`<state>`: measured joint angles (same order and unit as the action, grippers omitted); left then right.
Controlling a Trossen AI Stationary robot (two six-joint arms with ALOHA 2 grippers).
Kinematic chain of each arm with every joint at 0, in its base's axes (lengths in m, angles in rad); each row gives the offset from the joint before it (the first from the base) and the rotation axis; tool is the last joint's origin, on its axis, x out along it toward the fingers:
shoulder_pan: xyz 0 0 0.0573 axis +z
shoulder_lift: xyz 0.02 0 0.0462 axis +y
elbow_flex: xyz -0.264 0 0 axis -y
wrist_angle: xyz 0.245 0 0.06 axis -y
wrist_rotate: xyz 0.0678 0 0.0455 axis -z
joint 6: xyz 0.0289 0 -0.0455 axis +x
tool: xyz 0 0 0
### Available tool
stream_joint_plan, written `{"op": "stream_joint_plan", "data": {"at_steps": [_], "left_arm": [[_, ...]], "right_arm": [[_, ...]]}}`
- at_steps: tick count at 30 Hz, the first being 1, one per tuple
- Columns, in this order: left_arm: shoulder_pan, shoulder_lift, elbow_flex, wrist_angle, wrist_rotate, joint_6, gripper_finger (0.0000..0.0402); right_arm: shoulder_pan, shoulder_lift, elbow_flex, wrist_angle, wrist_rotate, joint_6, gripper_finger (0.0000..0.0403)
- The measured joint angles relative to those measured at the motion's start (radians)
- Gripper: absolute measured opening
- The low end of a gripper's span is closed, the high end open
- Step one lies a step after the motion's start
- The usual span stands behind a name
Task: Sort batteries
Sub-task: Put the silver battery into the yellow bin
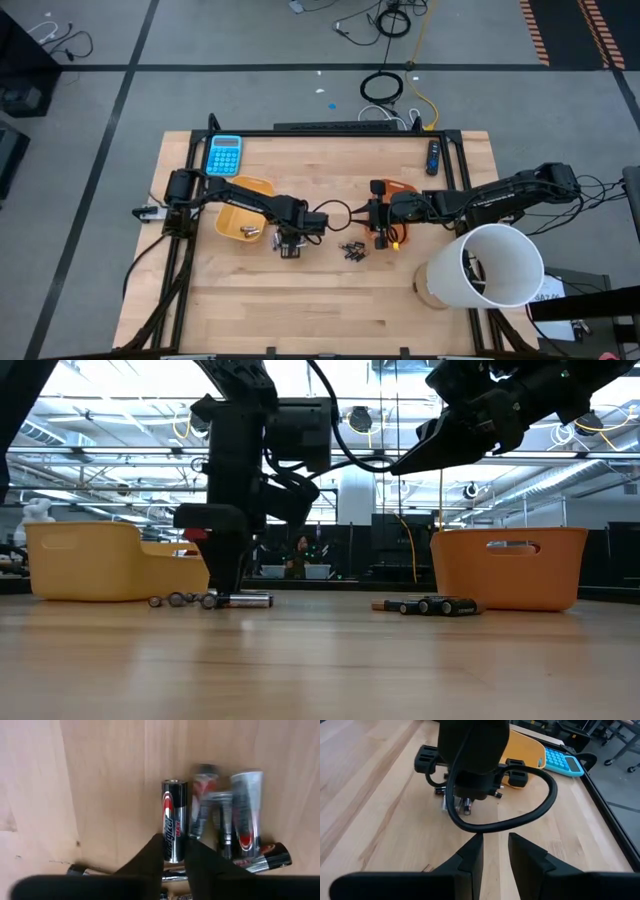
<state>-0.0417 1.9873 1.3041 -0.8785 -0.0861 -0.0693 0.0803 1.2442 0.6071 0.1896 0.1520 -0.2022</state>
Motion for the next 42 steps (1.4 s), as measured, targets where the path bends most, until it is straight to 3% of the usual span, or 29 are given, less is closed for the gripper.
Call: {"op": "stream_joint_plan", "data": {"at_steps": [8,11,19,24,29,35,42], "left_arm": [[0.001,-0.008,-0.001,0.0,-0.083,-0.021,0.0045],[0.005,-0.042,0.006,-0.07,-0.118,-0.032,0.0045],[0.003,-0.224,0.052,-0.371,-0.019,-0.245,0.0045],[-0.007,-0.286,0.014,-0.516,-0.004,-0.371,0.0079],[-0.025,-0.288,-0.002,-0.626,-0.054,-0.406,0.0131],[-0.053,-0.297,0.055,-0.603,-0.078,-0.415,0.0193],[-0.137,-0.269,0.098,-0.237,-0.103,-0.39,0.0199]], "right_arm": [[0.0,0.0,0.0,0.001,0.002,0.0,0.0084],[0.0,0.0,0.0,0.005,0.005,0.0,0.0084],[0.0,0.0,0.0,0.002,0.005,0.0,0.0084],[0.0,0.0,0.0,0.009,0.003,0.006,0.0084],[0.001,0.0,0.0,0.009,0.0,0.025,0.0084],[0.003,0.0,0.0,0.009,-0.002,0.026,0.0084],[0.003,0.0,0.0,0.009,-0.001,0.025,0.0084]]}}
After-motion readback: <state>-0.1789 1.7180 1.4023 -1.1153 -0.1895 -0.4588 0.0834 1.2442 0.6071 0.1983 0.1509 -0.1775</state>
